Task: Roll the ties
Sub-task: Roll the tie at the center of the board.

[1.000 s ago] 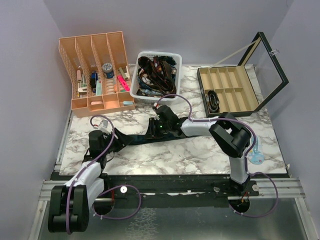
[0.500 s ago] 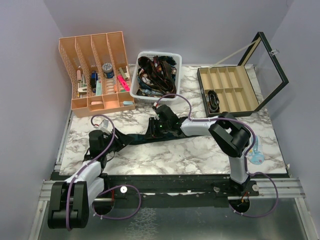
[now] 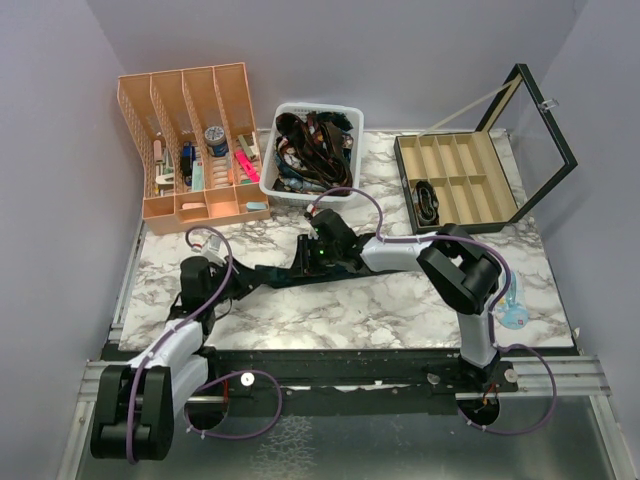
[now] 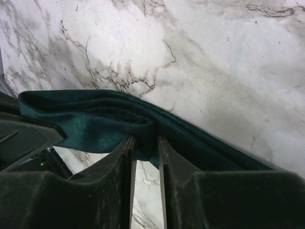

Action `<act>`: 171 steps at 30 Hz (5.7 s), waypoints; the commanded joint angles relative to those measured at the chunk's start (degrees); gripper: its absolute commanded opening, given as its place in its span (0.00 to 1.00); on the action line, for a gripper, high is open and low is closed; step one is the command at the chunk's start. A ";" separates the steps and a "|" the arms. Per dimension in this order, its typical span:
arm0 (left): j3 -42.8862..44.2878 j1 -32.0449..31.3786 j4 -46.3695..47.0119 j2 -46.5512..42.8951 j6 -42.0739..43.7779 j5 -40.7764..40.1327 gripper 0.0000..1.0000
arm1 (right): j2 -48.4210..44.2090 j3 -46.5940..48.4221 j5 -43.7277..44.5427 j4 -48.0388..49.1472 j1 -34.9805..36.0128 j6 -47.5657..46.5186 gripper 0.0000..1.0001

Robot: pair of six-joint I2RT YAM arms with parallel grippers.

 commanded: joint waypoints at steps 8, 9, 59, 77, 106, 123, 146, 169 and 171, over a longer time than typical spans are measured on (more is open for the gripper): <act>11.93 -8.56 -19.27 -2.41 7.92 -16.85 0.00 | -3.23 1.64 0.24 -3.61 0.16 -1.78 0.36; 13.01 -9.14 -20.38 -2.35 8.69 -18.21 0.00 | -4.04 1.54 0.82 -4.12 0.09 -2.14 0.37; 46.00 -49.45 -37.26 31.16 8.60 -64.50 0.00 | -25.82 -22.26 6.93 0.81 -15.00 -3.50 0.32; 54.68 -52.96 -36.98 41.49 12.73 -62.58 0.00 | -16.48 -22.34 1.99 0.97 -17.15 -2.81 0.27; 61.89 -54.36 -30.90 51.53 13.00 -54.64 0.20 | -42.85 -30.90 34.12 -12.88 -18.87 -0.05 0.41; 62.38 -54.18 -23.48 47.40 13.35 -45.09 0.57 | -40.76 -30.70 15.21 -8.98 -24.68 -6.87 0.41; 30.72 -35.92 -3.56 25.12 9.19 -25.54 0.84 | -26.22 -21.09 -8.98 -5.24 -25.08 -9.71 0.64; 30.05 -31.95 8.20 37.17 9.16 -14.56 0.84 | -18.90 -18.49 -2.77 -8.61 -25.13 -13.56 0.34; 30.02 -31.90 9.59 38.47 8.60 -13.75 0.84 | -18.64 -18.57 -2.34 -8.70 -25.08 -13.80 0.34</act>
